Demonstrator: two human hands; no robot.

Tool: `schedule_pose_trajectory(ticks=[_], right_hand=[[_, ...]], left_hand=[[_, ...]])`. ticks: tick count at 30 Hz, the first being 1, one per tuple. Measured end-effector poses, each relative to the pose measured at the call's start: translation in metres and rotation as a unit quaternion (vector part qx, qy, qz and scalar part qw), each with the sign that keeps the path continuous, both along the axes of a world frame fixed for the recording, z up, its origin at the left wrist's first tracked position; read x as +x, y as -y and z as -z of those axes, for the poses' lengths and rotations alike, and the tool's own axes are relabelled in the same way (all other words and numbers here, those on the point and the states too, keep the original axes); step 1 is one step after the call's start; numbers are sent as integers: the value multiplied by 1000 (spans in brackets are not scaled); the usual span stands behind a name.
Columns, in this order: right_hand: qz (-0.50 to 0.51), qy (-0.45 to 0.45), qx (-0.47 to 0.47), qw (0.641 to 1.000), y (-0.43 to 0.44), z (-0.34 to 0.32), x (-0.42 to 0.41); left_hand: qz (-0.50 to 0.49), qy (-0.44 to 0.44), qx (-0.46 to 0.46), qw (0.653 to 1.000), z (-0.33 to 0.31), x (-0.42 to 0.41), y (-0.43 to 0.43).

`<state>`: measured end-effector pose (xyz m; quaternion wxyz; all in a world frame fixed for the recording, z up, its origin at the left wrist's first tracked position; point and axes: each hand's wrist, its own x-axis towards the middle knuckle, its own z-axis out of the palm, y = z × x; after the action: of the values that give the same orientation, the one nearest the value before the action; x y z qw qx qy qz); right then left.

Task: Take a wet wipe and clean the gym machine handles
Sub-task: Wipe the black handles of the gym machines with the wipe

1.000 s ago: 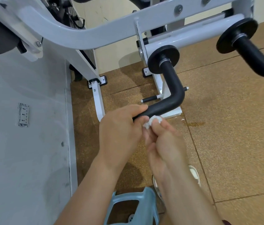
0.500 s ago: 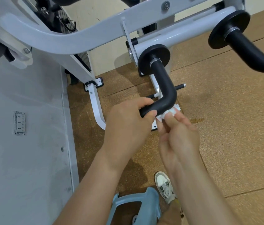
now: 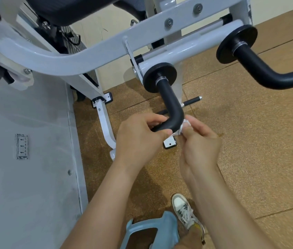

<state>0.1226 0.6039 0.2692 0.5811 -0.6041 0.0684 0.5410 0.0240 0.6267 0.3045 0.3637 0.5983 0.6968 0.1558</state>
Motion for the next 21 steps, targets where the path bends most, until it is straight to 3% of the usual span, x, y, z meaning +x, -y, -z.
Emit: schedule_pose_trajectory(ticks=[3, 7, 12, 18, 21], right_hand=[[-53, 32, 26, 998, 13, 4, -2], [-39, -31, 17, 999, -15, 10, 11], [-65, -42, 53, 996, -4, 12, 9], [-126, 49, 69, 988, -36, 25, 24], [-125, -32, 94, 987, -22, 25, 30]], left_hand=[[-16, 8, 5, 1000, 1, 3, -2], [-13, 30, -20, 999, 2, 8, -8], [-27, 43, -19, 999, 5, 14, -16], [-24, 13, 2, 1000, 10, 27, -26], [22, -8, -7, 1000, 9, 35, -30]])
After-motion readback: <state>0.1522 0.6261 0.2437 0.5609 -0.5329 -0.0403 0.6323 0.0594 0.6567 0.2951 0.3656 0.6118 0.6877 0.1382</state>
